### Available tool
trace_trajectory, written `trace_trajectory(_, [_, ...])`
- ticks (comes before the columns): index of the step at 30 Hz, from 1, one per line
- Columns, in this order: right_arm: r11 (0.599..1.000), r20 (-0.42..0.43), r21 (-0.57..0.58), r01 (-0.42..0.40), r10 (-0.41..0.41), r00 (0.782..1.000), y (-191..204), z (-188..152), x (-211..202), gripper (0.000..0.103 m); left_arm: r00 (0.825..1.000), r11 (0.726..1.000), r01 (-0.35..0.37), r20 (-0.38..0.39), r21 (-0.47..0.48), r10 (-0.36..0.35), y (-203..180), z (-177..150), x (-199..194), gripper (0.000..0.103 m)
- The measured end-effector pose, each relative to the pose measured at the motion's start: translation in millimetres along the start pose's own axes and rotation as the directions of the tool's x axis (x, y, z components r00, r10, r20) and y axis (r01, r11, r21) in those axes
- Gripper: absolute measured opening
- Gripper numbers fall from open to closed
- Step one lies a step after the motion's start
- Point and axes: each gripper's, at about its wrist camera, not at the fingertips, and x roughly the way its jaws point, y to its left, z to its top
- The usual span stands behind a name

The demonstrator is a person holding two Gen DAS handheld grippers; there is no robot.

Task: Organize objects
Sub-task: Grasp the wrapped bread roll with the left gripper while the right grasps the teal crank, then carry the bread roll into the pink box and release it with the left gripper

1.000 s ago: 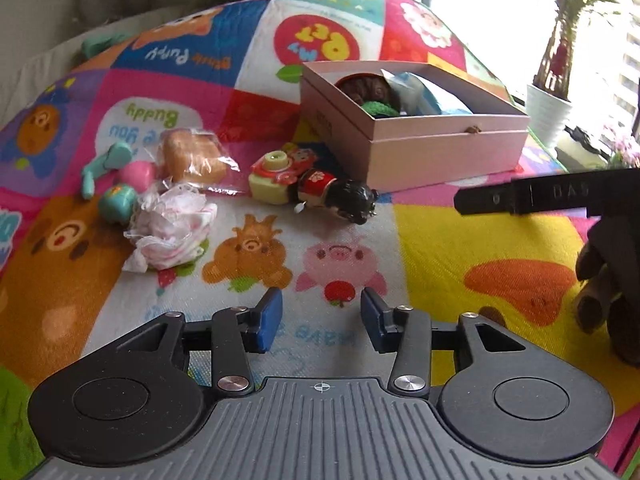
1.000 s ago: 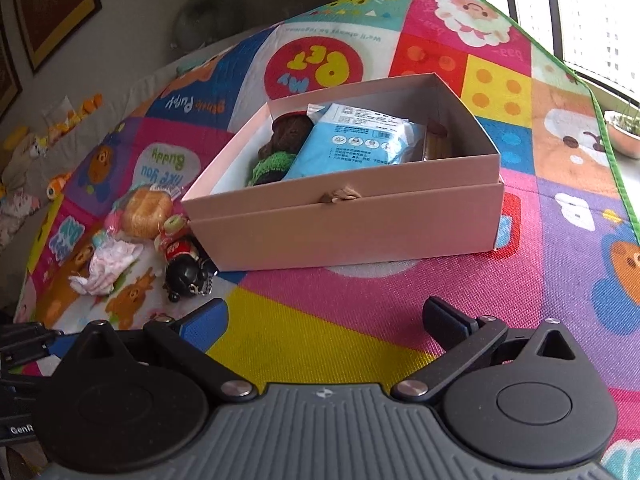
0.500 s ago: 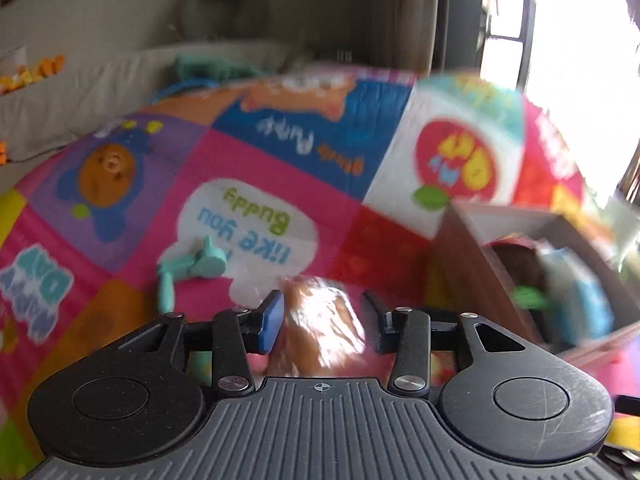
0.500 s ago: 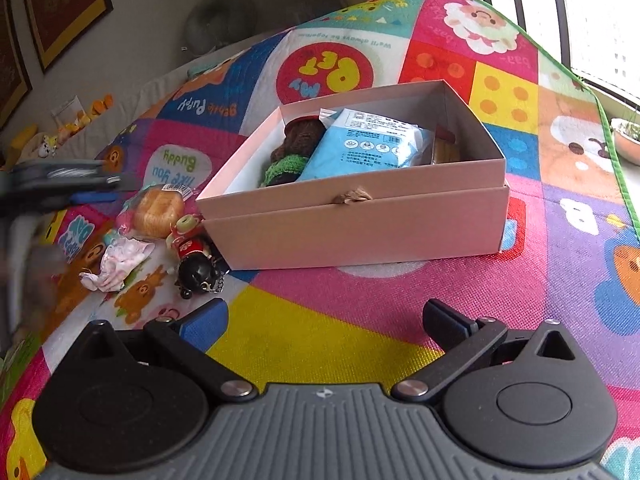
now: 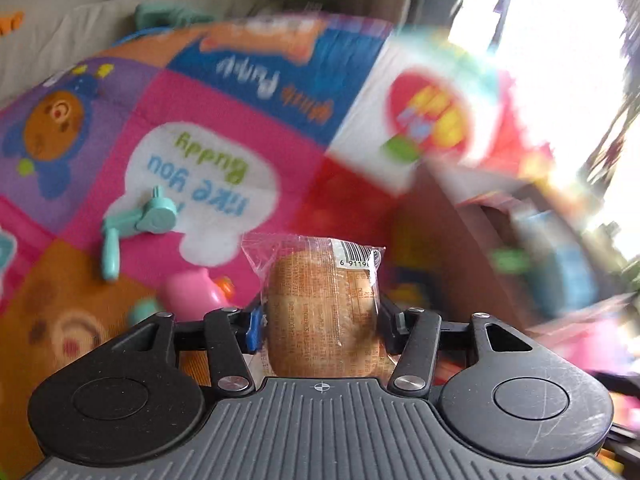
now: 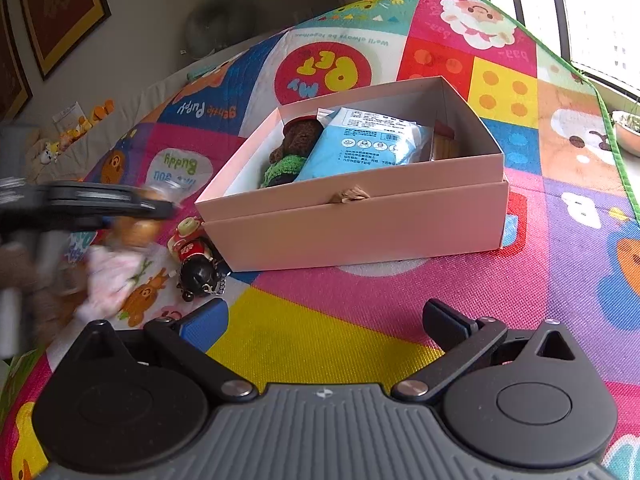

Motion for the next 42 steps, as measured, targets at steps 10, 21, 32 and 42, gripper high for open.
trace_trajectory(10, [0.946, 0.079, -0.308, -0.103, 0.133, 0.988, 123, 62, -6, 0.103, 0.985, 0.957, 0.065, 0.175, -0.283, -0.015, 86, -88, -114, 0.057])
trace_trajectory(21, [0.947, -0.214, -0.256, -0.195, 0.141, 0.967, 267, 138, 175, 0.103, 0.908, 0.849, 0.252, 0.417, -0.465, -0.041, 156, -110, -152, 0.057])
trace_trajectory(32, [0.94, -0.29, -0.321, -0.115, 0.018, 0.957, 299, 117, 258, 0.068, 0.914, 0.835, 0.275, 0.4, -0.477, -0.073, 165, -122, -150, 0.057])
trace_trajectory(42, [0.873, -0.187, -0.437, -0.215, 0.145, 0.971, 270, 113, 144, 0.068, 0.931, 0.827, 0.267, 0.356, -0.495, -0.088, 149, -127, -144, 0.057])
